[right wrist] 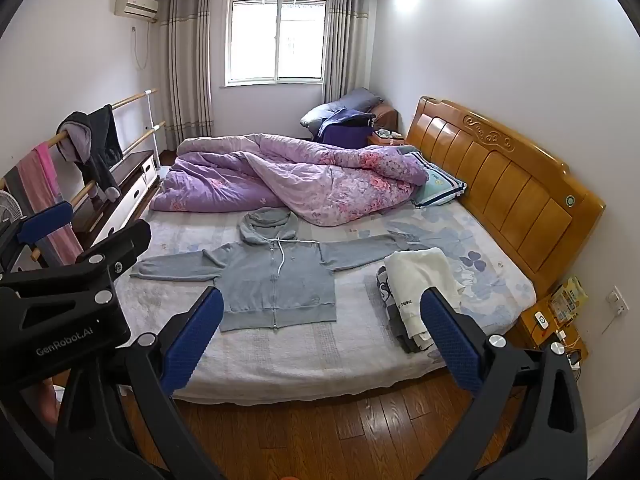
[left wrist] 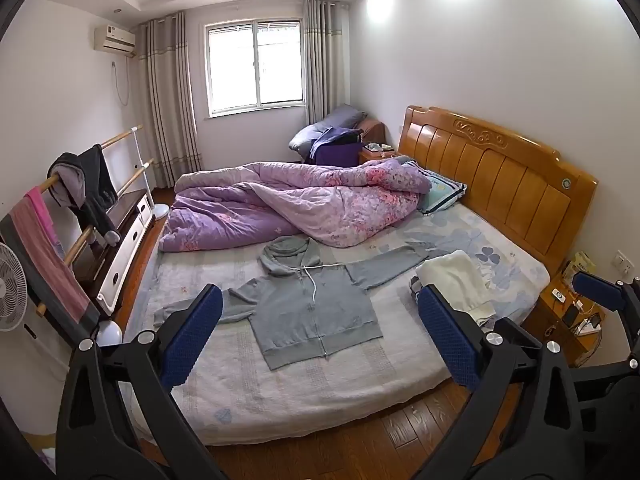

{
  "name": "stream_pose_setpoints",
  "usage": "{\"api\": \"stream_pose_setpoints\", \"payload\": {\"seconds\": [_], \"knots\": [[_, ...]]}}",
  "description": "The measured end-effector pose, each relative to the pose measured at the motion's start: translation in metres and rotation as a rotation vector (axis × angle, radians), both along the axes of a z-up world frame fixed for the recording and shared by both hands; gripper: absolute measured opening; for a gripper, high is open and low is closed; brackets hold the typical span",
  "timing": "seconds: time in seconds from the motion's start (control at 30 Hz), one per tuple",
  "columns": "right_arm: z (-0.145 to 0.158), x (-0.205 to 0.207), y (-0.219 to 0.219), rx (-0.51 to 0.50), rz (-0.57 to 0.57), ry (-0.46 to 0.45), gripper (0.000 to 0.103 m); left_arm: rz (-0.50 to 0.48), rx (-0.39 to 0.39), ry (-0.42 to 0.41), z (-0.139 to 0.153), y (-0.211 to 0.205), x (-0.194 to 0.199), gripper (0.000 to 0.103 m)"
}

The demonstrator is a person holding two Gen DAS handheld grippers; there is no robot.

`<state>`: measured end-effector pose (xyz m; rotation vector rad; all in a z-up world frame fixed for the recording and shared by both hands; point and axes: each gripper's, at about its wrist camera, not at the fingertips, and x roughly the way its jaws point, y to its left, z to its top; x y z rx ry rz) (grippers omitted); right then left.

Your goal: Fold large clothes

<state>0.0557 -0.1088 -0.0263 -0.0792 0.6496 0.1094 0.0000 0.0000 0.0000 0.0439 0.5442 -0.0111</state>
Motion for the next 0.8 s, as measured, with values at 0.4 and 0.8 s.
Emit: {"api": "stream_pose_setpoints", "payload": {"seconds": [0.4,0.8], "knots": [[0.0,-0.0003,0.0001,-0.001,0.0,0.004,0.095,-0.001,-0.005,0.004,0.0003,-0.0002,-0.0017,0.098],[-0.0001,0.003,-0.0031,0.0,0.001,0.011,0.095,-0.001,-0.004,0.014,-0.0015,0.0019,0.0034,0.098]]}}
